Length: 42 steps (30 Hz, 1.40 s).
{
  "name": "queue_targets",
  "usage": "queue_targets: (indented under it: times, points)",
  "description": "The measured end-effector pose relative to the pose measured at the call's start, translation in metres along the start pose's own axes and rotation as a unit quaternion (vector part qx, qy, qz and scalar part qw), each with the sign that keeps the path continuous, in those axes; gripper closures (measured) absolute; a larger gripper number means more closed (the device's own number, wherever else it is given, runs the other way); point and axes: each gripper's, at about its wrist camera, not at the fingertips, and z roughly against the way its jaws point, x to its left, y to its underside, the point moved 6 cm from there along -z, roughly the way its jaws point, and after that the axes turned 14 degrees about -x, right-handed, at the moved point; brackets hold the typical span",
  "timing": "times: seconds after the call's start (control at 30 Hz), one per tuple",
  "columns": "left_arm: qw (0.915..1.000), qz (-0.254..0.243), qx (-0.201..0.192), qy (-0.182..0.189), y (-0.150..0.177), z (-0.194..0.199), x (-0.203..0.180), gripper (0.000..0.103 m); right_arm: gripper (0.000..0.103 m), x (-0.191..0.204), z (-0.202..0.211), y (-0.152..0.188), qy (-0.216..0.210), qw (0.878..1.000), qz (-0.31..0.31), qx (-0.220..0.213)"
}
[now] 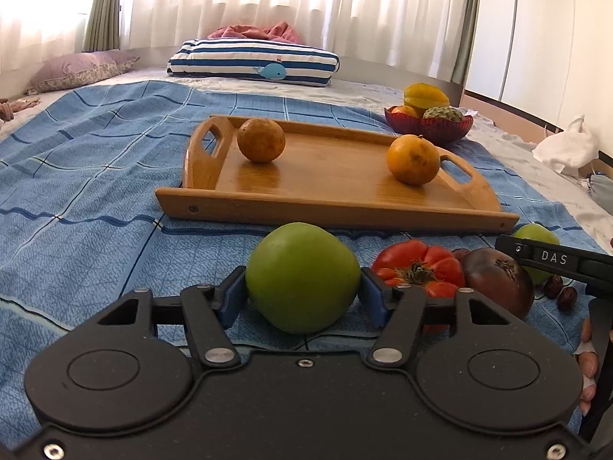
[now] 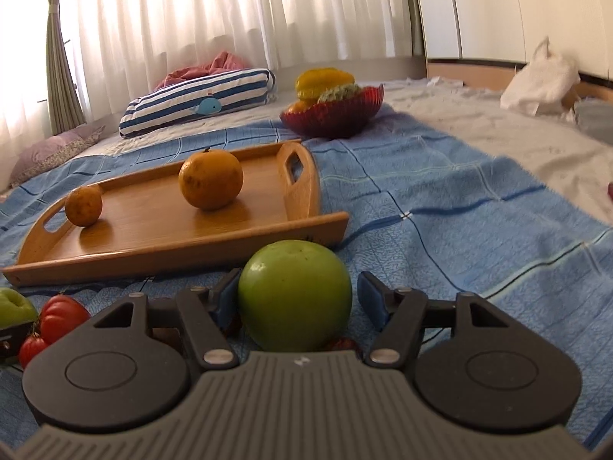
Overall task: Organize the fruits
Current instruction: 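Grasp the green tomato with the left tool while the right tool grasps the green apple, then lift both green fruits and carry them over the wooden tray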
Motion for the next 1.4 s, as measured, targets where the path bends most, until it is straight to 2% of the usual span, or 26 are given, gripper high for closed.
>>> queue_targets:
  times: [0.07,0.23,0.57,0.97,1.23,1.4]
  points:
    - [1.0,-0.002,0.0,-0.001,0.0,0.0,-0.001,0.044,0.041,0.001,0.001,0.0,-0.004,1.0,0.002,-0.003]
    - [1.0,0.004,0.004,-0.002,-0.002,0.001,0.0,0.044,0.043,0.004,0.005,0.0,-0.009,1.0,0.011,-0.015]
    - [0.9998,0.007,0.008,-0.015,-0.009,0.003,0.007,0.044,0.043,-0.02,0.008,-0.015,-0.016,0.997,-0.078,-0.02]
    - [0.9998,-0.003,-0.001,-0.02,-0.044,-0.004,0.016,0.044,0.043,0.001,-0.001,-0.042,-0.049,0.998,-0.029,-0.013]
    - [0.9999,0.002,-0.008,-0.01,-0.073,-0.031,0.018,0.044,0.043,0.015,-0.029,-0.063,-0.069,0.997,-0.017,0.004]
    - [0.9999,0.01,0.002,-0.011,-0.081,-0.053,0.021,0.044,0.043,0.023,-0.051,-0.067,-0.083,0.996,-0.006,0.024]
